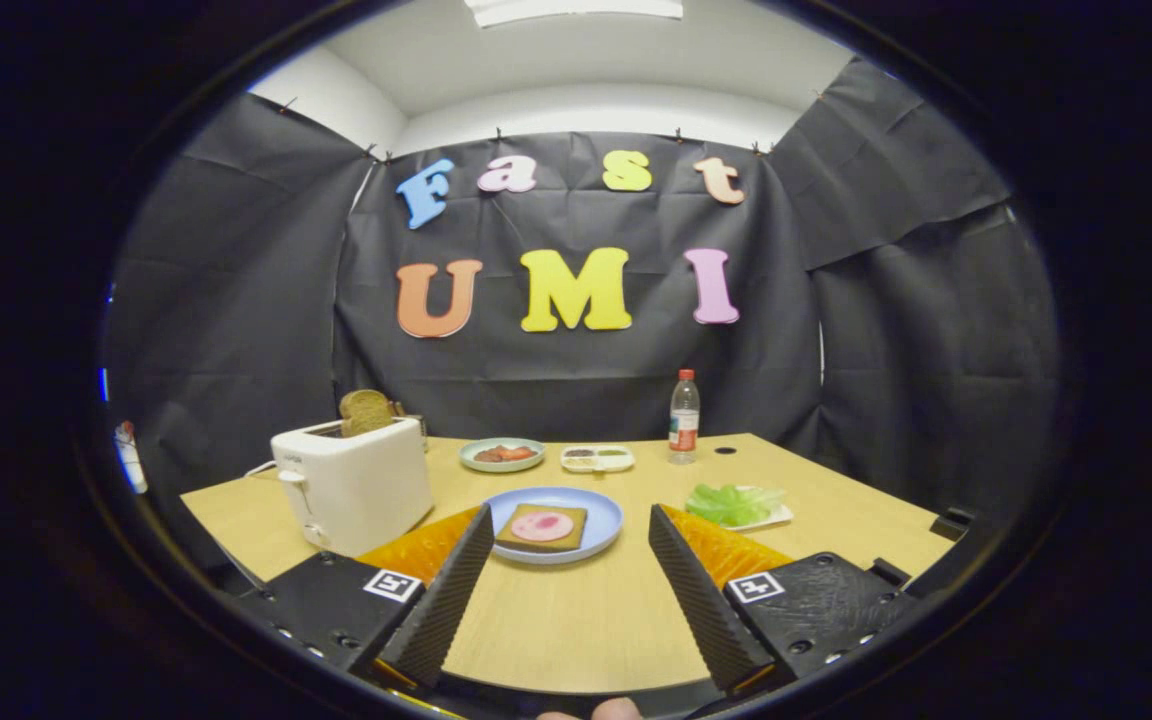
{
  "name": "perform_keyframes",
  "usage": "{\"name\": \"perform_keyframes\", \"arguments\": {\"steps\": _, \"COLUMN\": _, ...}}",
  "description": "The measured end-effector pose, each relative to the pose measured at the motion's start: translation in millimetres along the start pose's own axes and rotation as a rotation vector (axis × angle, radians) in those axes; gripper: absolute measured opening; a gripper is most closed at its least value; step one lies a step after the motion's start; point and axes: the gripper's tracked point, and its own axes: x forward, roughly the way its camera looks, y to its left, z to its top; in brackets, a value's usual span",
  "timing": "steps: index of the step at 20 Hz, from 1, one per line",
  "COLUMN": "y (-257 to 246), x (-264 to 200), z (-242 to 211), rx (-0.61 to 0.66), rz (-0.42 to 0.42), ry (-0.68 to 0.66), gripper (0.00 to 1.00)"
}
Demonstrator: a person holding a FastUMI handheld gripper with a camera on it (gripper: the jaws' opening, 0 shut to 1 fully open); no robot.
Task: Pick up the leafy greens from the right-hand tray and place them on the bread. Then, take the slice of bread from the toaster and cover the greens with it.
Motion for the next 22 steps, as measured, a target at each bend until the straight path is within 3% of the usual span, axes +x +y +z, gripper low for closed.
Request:
{"name": "perform_keyframes", "arguments": {"steps": 9, "y": -126.3, "x": 89.1, "z": 16.0, "rx": -0.075, "rz": -0.109, "ry": 0.122, "gripper": 0.95}}
{"name": "perform_keyframes", "arguments": {"steps": 14, "y": -167.7, "x": 158.2, "z": -13.2, "rx": -0.075, "rz": -0.084, "ry": 0.334, "gripper": 0.95}}
{"name": "perform_keyframes", "arguments": {"steps": 22, "y": -194.5, "x": 247.7, "z": -69.6, "rx": -0.094, "rz": -0.053, "ry": 0.551, "gripper": 0.96}}
